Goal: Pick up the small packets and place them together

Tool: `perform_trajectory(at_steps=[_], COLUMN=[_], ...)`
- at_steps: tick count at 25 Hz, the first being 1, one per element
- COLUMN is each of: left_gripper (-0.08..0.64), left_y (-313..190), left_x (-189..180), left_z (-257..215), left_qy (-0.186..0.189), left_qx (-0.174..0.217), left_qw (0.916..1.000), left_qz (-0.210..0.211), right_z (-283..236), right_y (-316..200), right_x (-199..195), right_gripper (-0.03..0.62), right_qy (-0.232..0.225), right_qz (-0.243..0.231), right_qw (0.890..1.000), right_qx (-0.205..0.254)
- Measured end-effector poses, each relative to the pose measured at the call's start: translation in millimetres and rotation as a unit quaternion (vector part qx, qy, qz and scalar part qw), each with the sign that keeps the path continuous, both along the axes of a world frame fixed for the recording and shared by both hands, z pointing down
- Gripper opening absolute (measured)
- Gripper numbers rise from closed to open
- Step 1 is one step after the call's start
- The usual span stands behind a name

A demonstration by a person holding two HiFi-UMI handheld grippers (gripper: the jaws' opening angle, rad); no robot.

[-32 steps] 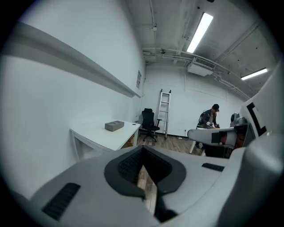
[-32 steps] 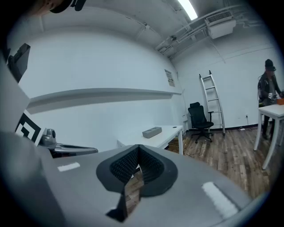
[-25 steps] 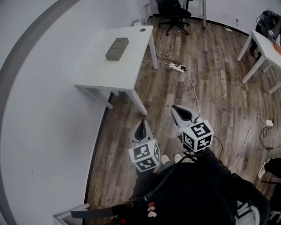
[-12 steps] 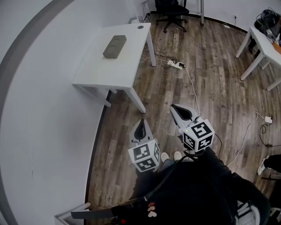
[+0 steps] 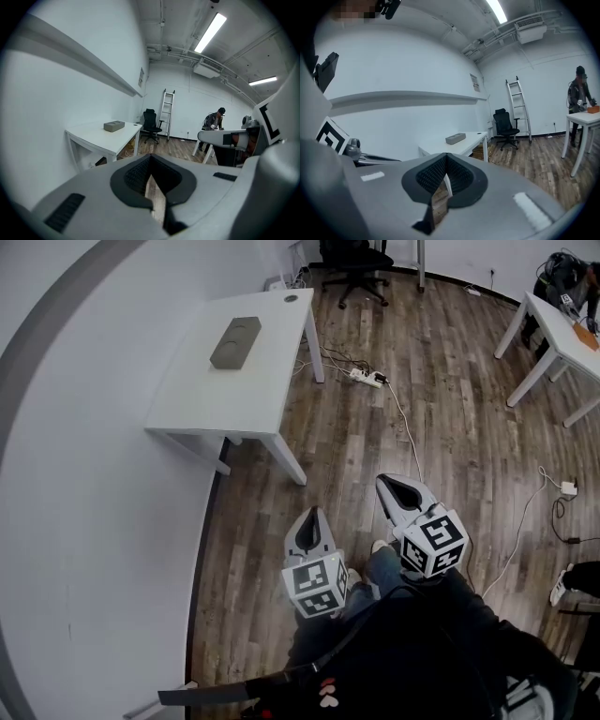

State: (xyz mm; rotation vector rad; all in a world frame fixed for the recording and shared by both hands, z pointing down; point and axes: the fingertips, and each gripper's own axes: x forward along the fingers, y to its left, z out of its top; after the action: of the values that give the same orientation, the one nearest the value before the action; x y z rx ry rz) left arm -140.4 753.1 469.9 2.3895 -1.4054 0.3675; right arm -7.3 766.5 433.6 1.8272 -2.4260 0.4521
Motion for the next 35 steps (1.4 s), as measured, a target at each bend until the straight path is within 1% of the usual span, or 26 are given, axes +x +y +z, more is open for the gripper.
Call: perform_trajectory(at_steps=[3, 5, 10, 13, 19, 25, 28, 31, 35], left_gripper=[-0.002, -0.001, 0.000, 0.000, 0.000, 0.000, 0.000, -0.002, 0.000], left_y=[-21, -37, -98, -141, -207, -256, -274, -293, -326], left_x=[7, 15, 46, 71, 128, 179, 190, 190, 197], left_z=[2, 1, -2, -6, -25, -30, -25, -17, -15], left_qy=[-0.003, -0.007, -0.017, -0.023, -0.023, -0.018, -0.012, -0.014, -0.014], left_qx=[-0.001, 0.003, 0.014, 0.014, 0.017, 0.028, 0.021, 0.012, 0.011], left_qw=[1.0000, 1.0000, 0.9998, 0.9996, 0.9996, 0.9994, 0.9997, 0.9997, 0.9995], left_qz=[0.005, 0.002, -0.003, -0.001, 0.000, -0.001, -0.009, -0.018, -0.025], right_z=[6, 6, 0, -4, -19, -21, -18, -13, -12], right_y=[-21, -38, -103, -145, -210, -258, -278, -300, -333], right_x=[10, 19, 48, 70, 125, 174, 189, 193, 201], right_gripper=[-0.002, -0.003, -0.002, -0.002, -0.002, -0.002, -0.003, -0.002, -0.002], right_qy=[0.004, 0.003, -0.004, 0.000, -0.003, 0.000, -0.004, -0.006, -0.002], right_qz=[0.009, 0.010, -0.003, -0.007, -0.008, -0.008, -0.006, -0.008, -0.010], right_qw=[1.000, 1.000, 1.000, 1.000, 1.000, 1.000, 1.000, 1.000, 1.000], right_qx=[-0.005, 0.001, 0.018, 0.019, 0.021, 0.022, 0.019, 0.014, 0.015])
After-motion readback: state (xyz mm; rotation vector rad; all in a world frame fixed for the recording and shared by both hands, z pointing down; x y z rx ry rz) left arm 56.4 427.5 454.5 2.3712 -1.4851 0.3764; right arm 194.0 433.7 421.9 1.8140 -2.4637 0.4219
